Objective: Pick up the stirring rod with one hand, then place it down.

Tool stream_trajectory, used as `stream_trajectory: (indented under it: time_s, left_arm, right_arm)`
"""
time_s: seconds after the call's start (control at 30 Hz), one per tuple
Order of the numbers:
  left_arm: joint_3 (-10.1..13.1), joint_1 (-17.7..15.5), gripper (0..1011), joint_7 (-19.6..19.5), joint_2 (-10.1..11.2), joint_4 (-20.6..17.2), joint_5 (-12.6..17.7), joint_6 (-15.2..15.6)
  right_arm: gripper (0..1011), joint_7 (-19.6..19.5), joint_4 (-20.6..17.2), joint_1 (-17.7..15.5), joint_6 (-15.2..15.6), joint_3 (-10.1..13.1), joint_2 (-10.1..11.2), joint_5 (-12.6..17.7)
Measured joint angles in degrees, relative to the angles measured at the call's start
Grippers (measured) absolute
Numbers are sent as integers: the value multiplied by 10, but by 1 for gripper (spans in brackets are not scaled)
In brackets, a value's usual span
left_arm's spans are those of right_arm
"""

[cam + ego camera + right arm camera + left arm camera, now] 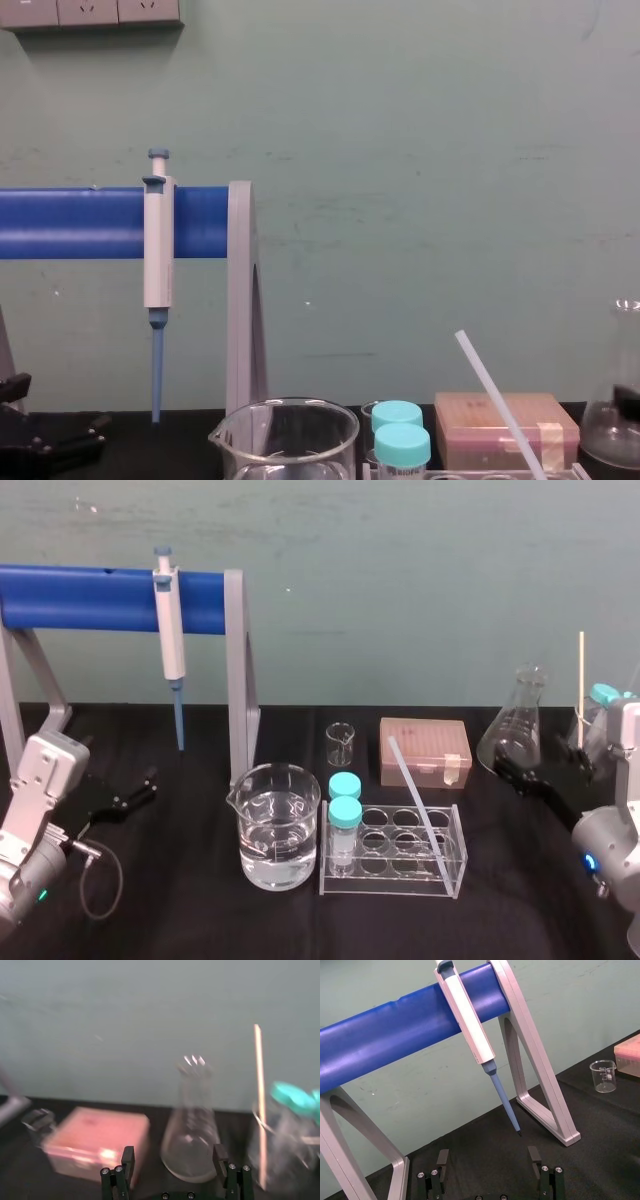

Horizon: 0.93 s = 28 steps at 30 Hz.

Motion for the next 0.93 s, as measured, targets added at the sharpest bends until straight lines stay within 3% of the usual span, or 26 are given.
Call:
stream_trajectory:
  time_s: [0.23,0.93]
  left_arm:
    - [0,0,1000,0,0,0,0,0]
    - [0,0,1000,0,0,0,0,0]
  right_arm:
    - [1003,-20,17,4,30,4,-10,-16]
    - [1003,-22,15,3,28,4,-9,-14]
